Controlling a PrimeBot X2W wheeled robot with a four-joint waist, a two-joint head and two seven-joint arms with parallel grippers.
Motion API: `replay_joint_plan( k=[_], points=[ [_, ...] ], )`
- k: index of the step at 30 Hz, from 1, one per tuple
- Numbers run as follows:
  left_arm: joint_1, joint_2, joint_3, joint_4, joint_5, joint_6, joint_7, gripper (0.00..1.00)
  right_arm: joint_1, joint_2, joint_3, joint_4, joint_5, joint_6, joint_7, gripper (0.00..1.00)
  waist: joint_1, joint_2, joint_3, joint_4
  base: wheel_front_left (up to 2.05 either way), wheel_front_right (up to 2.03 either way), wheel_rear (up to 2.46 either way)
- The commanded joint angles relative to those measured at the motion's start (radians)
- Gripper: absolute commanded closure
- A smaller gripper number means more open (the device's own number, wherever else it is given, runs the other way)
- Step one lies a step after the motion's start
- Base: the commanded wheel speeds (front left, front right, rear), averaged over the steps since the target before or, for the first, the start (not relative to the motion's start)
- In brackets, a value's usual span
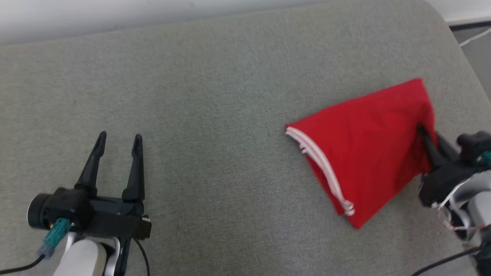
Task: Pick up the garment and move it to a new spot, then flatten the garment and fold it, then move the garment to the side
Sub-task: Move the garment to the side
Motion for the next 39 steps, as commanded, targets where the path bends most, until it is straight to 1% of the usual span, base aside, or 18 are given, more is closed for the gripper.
replay_joint_plan(
  k=[1, 6, 9, 14, 16, 18, 19, 20, 26, 30, 31, 34, 35, 39],
  points=[
    [-0.02, 0.009, -0.007, -0.004, 0.016, -0.007, -0.002, 0.0, -0.035, -0.021, -0.008, 0.029, 0.011, -0.001, -0.012, 1.0, -0.0001, -0.0001, 0.081, -0.065, 0.0, 0.0, 0.0],
    [-0.088, 0.015, -0.033, -0.025, 0.032, -0.024, 0.013, 0.0, -0.132, -0.095, -0.063, 0.161, 0.043, -0.001, -0.054, 1.0, -0.0001, -0.0001, 0.139, -0.061, 0.0, 0.0, 0.0],
    [-0.131, 0.024, -0.045, -0.038, 0.048, -0.032, 0.024, 0.0, -0.178, -0.12, -0.093, 0.228, 0.052, -0.001, -0.076, 1.0, -0.0001, -0.0001, 0.173, -0.054, 0.0, 0.0, 0.0],
    [-0.18, 0.04, -0.052, -0.059, 0.066, -0.039, 0.046, 0.0, -0.245, -0.14, -0.103, 0.312, 0.057, -0.001, -0.098, 1.0, -0.0001, -0.0001, 0.215, -0.053, 0.0, 0.0, 0.0],
    [-0.192, 0.044, -0.055, -0.065, 0.068, -0.041, 0.052, 0.0, -0.268, -0.129, -0.095, 0.346, 0.072, -0.001, -0.101, 1.0, -0.0001, -0.0001, 0.226, -0.053, 0.0, 0.0, 0.0],
    [-0.194, 0.046, -0.056, -0.065, 0.07, -0.041, 0.053, 0.0, -0.284, -0.132, -0.092, 0.364, 0.072, -0.001, -0.107, 1.0, -0.0001, -0.0001, 0.229, -0.053, 0.0, 0.0, 0.0],
    [-0.196, 0.048, -0.057, -0.067, 0.07, -0.041, 0.055, 0.0, -0.3, -0.13, -0.099, 0.391, 0.079, -0.001, -0.106, 0.84, -0.0001, -0.0001, 0.232, -0.054, 0.0, 0.0, 0.0],
    [-0.199, 0.048, -0.058, -0.067, 0.071, -0.041, 0.056, 0.0, -0.309, -0.124, -0.094, 0.417, 0.076, -0.001, -0.095, 0.0, -0.0001, -0.0001, 0.233, -0.054, 0.0, 0.0, 0.0],
    [-0.182, 0.05, -0.056, -0.06, 0.063, -0.034, 0.049, 0.0, -0.37, -0.093, -0.128, 0.509, 0.028, -0.001, -0.132, 0.0, -0.0001, -0.0001, 0.217, -0.062, 0.0, 0.0, 0.0],
    [-0.148, 0.052, -0.046, -0.045, 0.049, -0.024, 0.044, 0.0, -0.372, -0.084, -0.182, 0.521, 0.001, -0.001, -0.152, 0.0, -0.0001, -0.0001, 0.18, -0.066, 0.0, 0.0, 0.0],
    [-0.13, 0.053, -0.042, -0.038, 0.042, -0.017, 0.04, 0.0, -0.355, -0.06, -0.213, 0.489, -0.001, -0.001, -0.157, 0.0, -0.0001, -0.0001, 0.155, -0.065, 0.0, 0.0, 0.0],
    [-0.094, 0.053, -0.035, -0.024, 0.033, -0.006, 0.038, 0.0, -0.3, -0.027, -0.284, 0.376, -0.019, -0.001, -0.156, 0.0, -0.0001, -0.0001, 0.115, -0.057, 0.0, 0.0, 0.0],
    [-0.081, 0.051, -0.034, -0.018, 0.029, -0.002, 0.037, 0.0, -0.27, -0.006, -0.3, 0.336, -0.022, -0.001, -0.156, 0.0, -0.0001, -0.0001, 0.1, -0.053, 0.0, 0.0, 0.0],
    [-0.035, 0.041, -0.019, -0.011, 0.009, 0.014, 0.027, 0.0, -0.158, 0.059, -0.376, 0.133, -0.062, -0.001, -0.156, 0.0, -0.0001, -0.0001, 0.048, -0.02, 0.0, 0.0, 0.0]
  ],
)
